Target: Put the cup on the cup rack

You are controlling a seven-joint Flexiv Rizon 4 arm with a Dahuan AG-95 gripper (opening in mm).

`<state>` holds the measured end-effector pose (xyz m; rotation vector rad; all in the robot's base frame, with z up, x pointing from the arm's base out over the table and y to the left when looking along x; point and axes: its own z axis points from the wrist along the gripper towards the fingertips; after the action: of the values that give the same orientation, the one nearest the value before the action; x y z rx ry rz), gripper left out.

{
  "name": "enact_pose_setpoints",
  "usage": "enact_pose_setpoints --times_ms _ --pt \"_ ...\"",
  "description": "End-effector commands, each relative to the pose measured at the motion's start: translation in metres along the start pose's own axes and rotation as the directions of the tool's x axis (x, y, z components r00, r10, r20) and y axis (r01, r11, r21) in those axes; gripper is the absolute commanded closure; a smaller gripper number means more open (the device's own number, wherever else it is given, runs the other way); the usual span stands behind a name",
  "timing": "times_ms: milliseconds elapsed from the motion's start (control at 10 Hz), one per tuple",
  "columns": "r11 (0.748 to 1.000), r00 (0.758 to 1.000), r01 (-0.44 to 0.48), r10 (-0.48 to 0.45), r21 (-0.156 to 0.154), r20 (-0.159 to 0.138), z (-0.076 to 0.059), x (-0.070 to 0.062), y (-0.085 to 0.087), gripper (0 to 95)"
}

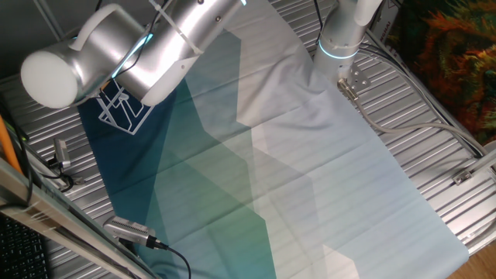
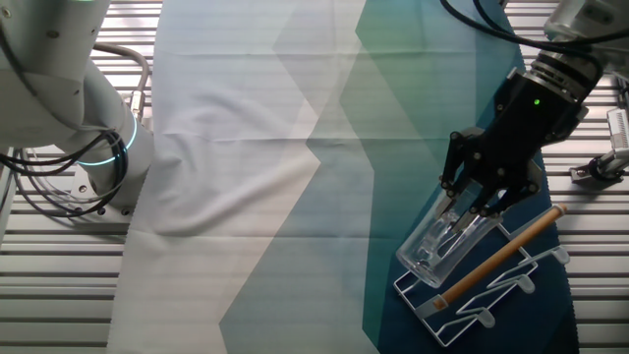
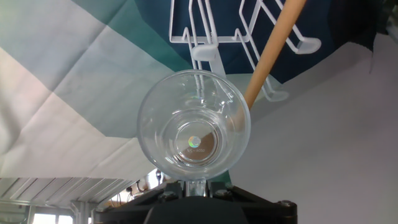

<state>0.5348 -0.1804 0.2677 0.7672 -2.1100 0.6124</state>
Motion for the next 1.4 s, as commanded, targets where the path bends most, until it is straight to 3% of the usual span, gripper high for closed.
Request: enact_pose_setpoints --times_ms 100,700,900,1400 --pt "1.0 1.0 0.001 -0.001 0.001 0.0 0.0 0.0 0.0 95.0" --pt "1.0 1.0 -0.014 0.014 -0.028 -0.002 -0.009 0.009 0.008 95.0" --pt "0.999 1.0 -0.019 0.02 -0.045 0.012 -0.011 0.006 0.011 95.0" --pt "0.995 0.998 -0.06 0.061 -0.075 0.008 -0.026 -0.013 0.036 95.0"
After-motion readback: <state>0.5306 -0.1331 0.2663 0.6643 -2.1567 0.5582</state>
